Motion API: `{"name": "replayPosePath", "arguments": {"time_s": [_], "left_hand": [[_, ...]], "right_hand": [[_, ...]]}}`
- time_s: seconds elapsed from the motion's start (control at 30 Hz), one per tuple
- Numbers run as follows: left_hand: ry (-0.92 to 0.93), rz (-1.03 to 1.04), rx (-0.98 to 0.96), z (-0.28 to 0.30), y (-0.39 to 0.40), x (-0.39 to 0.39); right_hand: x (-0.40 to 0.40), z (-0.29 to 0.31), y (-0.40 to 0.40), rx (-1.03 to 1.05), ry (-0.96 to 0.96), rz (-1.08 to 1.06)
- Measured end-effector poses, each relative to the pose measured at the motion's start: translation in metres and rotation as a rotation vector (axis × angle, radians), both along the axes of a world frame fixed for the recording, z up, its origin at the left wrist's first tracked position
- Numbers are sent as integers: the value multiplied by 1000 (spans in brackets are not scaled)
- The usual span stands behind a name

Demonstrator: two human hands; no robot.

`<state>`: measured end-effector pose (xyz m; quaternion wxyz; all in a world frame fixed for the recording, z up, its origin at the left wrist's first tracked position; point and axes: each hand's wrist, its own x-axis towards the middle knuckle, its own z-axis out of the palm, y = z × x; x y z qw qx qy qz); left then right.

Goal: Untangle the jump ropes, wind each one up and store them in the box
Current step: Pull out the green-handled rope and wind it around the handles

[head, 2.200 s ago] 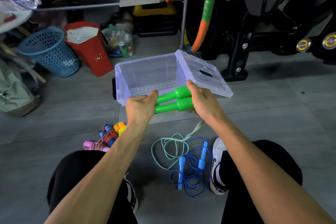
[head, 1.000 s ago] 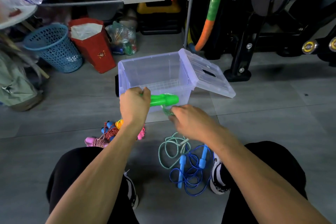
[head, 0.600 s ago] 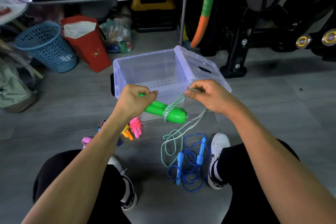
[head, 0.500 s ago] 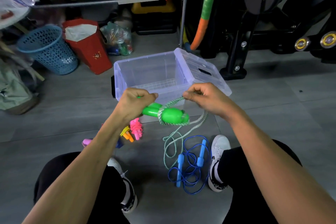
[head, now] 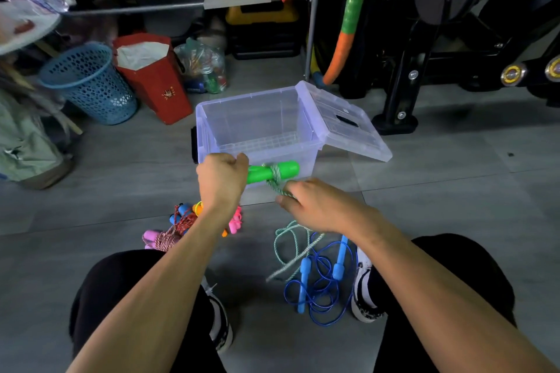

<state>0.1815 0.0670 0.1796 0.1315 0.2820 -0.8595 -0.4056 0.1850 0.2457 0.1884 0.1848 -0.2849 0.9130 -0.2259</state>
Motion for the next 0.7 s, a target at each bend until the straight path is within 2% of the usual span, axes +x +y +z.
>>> {"name": "replayPosePath", "arguments": {"time_s": [0.13, 0.2, 0.3, 0.37, 0.43, 0.5, 0.57, 0.63, 0.7], "left_hand": [[-84, -265, -393, -4, 7, 0], [-91, -395, -394, -3, 2, -4], [-140, -626, -296, 1, -7, -7], [-215, -698, -98, 5, -8, -6], [-245, -663, 252, 8, -7, -3], [-168, -536, 644, 13, -4, -2], [-87, -329, 912, 18, -2, -3], [-80, -165, 997, 18, -2, -5], [-115, -49, 986, 11, -2, -7]], "right_hand": [[-13, 16, 20, -8, 3, -43], [-22, 19, 32, -82, -40, -78], [-36, 19, 48, -215, -51, -146], [-43, 17, 54, -309, -84, -191], [-44, 17, 56, -380, -130, -205], [-41, 15, 53, -427, -186, -221], [-36, 9, 45, -432, -233, -232], [-31, 0, 35, -350, -238, -197], [-22, -5, 24, -245, -236, -135]]}}
